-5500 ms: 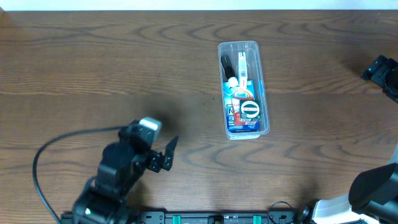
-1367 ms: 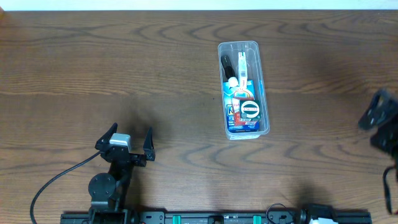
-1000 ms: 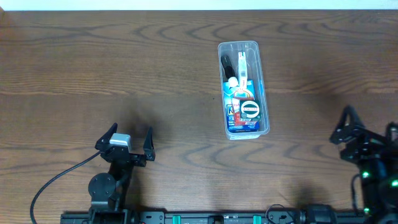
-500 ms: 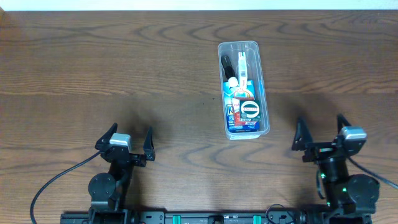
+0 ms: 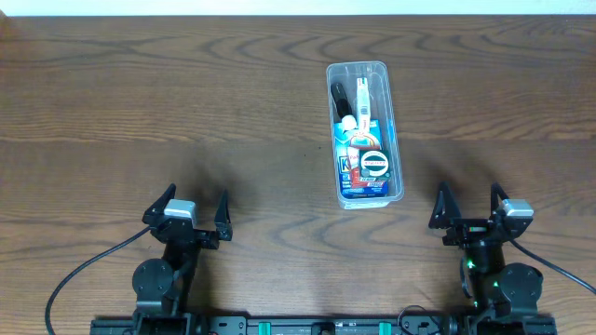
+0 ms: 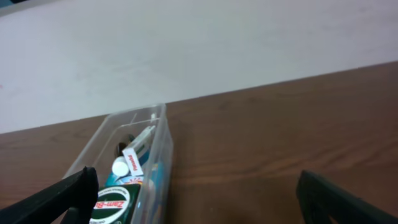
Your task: Pack container
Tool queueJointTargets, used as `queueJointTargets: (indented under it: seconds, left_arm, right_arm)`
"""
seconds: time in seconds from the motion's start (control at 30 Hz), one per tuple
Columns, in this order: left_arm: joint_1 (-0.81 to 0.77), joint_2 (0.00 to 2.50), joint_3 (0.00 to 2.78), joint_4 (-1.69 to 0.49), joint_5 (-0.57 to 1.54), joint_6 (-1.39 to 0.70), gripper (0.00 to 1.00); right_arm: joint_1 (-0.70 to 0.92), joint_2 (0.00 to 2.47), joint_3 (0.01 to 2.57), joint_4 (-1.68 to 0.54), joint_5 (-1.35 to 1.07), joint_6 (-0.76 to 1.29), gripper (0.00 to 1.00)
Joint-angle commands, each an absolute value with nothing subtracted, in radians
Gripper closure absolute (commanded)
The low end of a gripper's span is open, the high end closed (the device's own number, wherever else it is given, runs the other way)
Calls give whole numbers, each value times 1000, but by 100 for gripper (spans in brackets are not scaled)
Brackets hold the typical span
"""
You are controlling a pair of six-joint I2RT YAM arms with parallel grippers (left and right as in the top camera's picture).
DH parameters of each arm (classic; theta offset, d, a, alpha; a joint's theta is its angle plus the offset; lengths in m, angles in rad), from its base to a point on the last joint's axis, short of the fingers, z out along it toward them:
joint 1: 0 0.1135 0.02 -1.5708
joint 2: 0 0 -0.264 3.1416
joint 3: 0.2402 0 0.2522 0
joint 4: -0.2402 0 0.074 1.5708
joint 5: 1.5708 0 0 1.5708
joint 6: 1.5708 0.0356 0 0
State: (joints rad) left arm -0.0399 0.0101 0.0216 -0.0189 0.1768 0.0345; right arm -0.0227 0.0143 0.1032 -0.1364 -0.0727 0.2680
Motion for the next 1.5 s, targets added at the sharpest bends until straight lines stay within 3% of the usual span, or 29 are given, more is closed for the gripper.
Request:
queueJointTargets:
  seconds: [0.0, 0.5, 0.8, 1.0, 1.47]
  left_arm:
    - [-34, 4, 4, -52, 191, 48, 2]
    - [-34, 4, 4, -52, 191, 48, 2]
    - [-34, 4, 4, -52, 191, 48, 2]
    - [-34, 4, 4, -52, 191, 48, 2]
    - [-34, 4, 4, -52, 191, 48, 2]
  right_arm:
    - [2, 5, 76, -133, -44, 295, 1]
    - [33, 5, 29, -122, 0, 226, 1]
    - [33, 5, 5, 30, -1, 223, 1]
    - [33, 5, 5, -76, 0, 223, 1]
    - [33, 5, 6, -75, -4, 220, 1]
